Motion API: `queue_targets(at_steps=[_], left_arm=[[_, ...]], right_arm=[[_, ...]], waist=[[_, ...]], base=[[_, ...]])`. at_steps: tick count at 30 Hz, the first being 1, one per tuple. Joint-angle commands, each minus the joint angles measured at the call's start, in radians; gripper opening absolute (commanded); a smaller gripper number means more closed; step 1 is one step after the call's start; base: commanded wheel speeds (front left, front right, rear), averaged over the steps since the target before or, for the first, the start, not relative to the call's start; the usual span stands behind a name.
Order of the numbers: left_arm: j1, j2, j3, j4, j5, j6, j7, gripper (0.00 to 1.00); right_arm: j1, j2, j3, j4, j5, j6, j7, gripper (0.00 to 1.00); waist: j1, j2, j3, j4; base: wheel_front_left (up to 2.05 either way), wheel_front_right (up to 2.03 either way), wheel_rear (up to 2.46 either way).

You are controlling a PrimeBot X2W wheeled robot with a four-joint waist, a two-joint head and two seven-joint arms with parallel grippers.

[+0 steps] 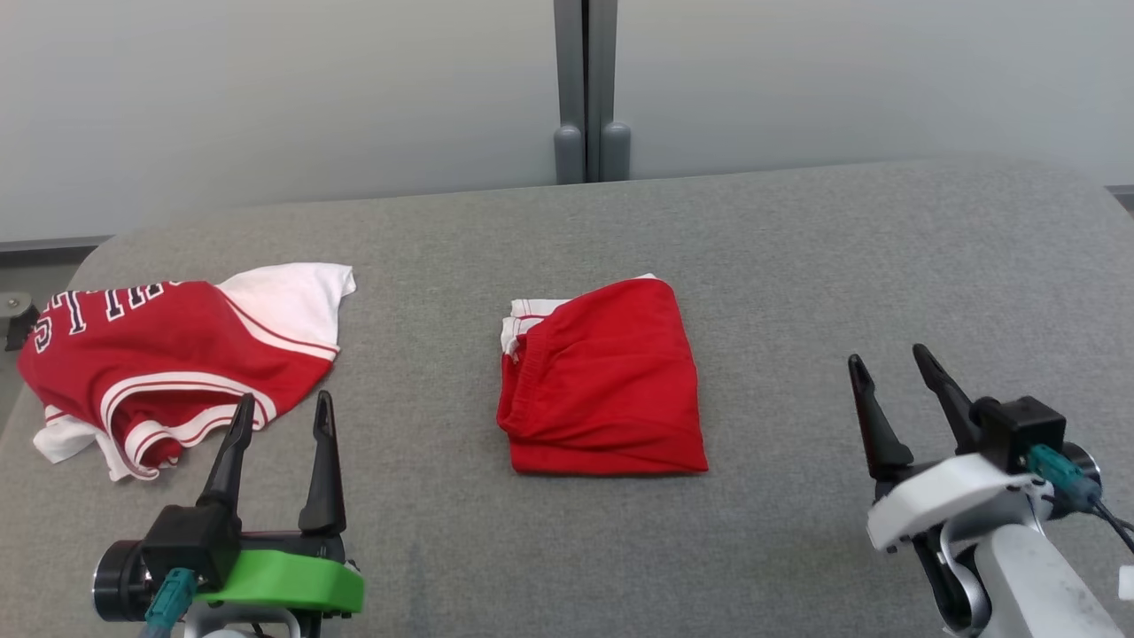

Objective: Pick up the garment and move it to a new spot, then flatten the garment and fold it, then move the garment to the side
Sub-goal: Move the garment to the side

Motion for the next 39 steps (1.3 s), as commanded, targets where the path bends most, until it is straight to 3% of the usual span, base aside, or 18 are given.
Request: queue_targets(at_steps=[1,18,27,33,34,35,36,39], left_arm=[[-0.009,0.003,-0.004,-0.006,0.010,0.000,0.000,1.00],[-0.055,0.002,-0.073,-0.005,-0.022,0.017,0.000,1.00],[-0.069,0.002,-0.081,0.000,-0.019,0.018,0.000,1.00],[-0.072,0.002,-0.081,0.004,-0.013,0.015,0.000,1.00],[-0.071,0.002,-0.081,0.004,-0.013,0.016,0.000,1.00],[-0.071,0.002,-0.081,0.005,-0.013,0.017,0.000,1.00],[-0.070,0.002,-0.081,0.006,-0.011,0.017,0.000,1.00],[-0.069,0.002,-0.078,0.010,-0.006,0.015,0.000,1.00]], right_arm=[[-0.038,-0.001,0.013,0.024,0.019,-0.001,0.017,1.00],[-0.469,-0.004,0.177,0.568,0.220,-0.001,0.262,1.00],[-0.535,0.006,0.187,0.788,0.345,-0.001,0.405,1.00],[-0.513,0.033,0.201,0.821,0.449,0.000,0.534,1.00],[-0.510,0.032,0.205,0.819,0.459,0.000,0.539,0.97],[-0.509,0.031,0.208,0.816,0.467,0.000,0.534,0.62],[-0.511,0.026,0.210,0.811,0.473,0.000,0.515,0.00],[-0.533,0.018,0.218,0.798,0.484,-0.001,0.461,0.00]], waist=[[0.0000,0.0000,0.008,0.019],[0.0000,0.0000,0.098,0.253],[0.0000,0.0000,0.120,0.331],[0.0000,0.0000,0.121,0.344],[0.0000,0.0000,0.120,0.344],[0.0000,0.0000,0.120,0.343],[0.0000,0.0000,0.119,0.341],[0.0000,0.0000,0.113,0.323]], base=[[0.00,0.00,0.00],[0.00,0.00,0.00],[0.00,0.00,0.00],[0.00,0.00,0.00],[0.00,0.00,0.00],[0.00,0.00,0.00],[0.00,0.00,0.00],[0.00,0.00,0.00]])
